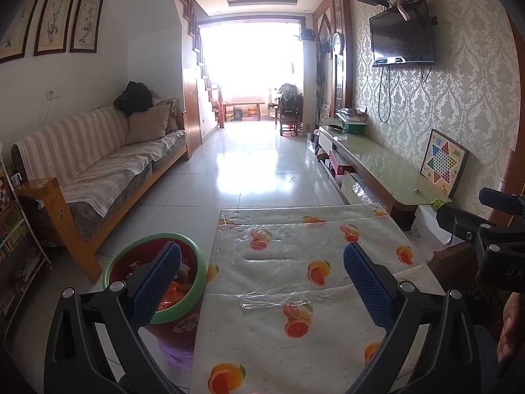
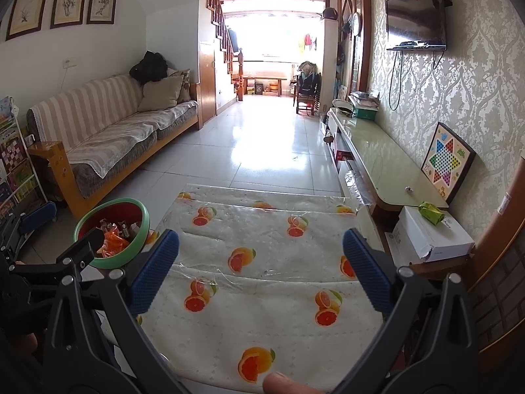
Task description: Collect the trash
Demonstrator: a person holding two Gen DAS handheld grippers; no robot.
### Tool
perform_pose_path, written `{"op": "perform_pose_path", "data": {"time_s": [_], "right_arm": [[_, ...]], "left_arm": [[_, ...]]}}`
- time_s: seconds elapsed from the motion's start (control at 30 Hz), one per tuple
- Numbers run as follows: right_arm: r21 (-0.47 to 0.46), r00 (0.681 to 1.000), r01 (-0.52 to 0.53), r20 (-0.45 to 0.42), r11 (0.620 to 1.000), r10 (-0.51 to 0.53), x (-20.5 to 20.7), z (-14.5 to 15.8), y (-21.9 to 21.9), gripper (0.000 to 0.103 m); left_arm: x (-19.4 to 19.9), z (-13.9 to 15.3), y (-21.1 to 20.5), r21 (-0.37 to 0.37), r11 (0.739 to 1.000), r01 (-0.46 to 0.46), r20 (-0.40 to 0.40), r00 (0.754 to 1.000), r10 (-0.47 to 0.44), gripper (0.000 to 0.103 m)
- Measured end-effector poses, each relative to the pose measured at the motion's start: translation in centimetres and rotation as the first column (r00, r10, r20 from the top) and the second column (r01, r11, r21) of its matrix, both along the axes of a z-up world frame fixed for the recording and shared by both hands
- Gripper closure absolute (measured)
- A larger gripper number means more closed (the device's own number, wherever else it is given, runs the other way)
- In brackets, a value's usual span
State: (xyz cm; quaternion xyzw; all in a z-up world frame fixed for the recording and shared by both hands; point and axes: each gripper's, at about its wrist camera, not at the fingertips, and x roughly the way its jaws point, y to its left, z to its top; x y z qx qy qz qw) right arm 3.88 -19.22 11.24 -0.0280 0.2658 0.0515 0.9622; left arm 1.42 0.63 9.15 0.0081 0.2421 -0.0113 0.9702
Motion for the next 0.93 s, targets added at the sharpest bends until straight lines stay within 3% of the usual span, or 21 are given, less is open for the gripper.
{"op": "perform_pose_path", "data": {"time_s": [0.47,0.67,0.93], "right_arm": [[-0.006,1.0,-0.001,0.001,1.0,0.002,-0.02,0.01,0.21,0.005],[-0.006,1.0,-0.001,-0.004,1.0,0.001,0.07,-0.08,0.22,0.005],[-0.005,1.0,-0.008,-0.007,1.0,0.008,0.11,-0.07,0.24,0.005]], "left_arm": [[-0.05,0.01,-0.02,-0.003,1.0,0.001,0.0,1.0,-0.001,0.008],[-0.44,0.6,-0.04,-0.011,1.0,0.001,0.037,0.999,0.0,0.008],[0.19,0.35,-0.06,-0.005,1.0,-0.019,0.017,1.0,0.019,0.008]]}}
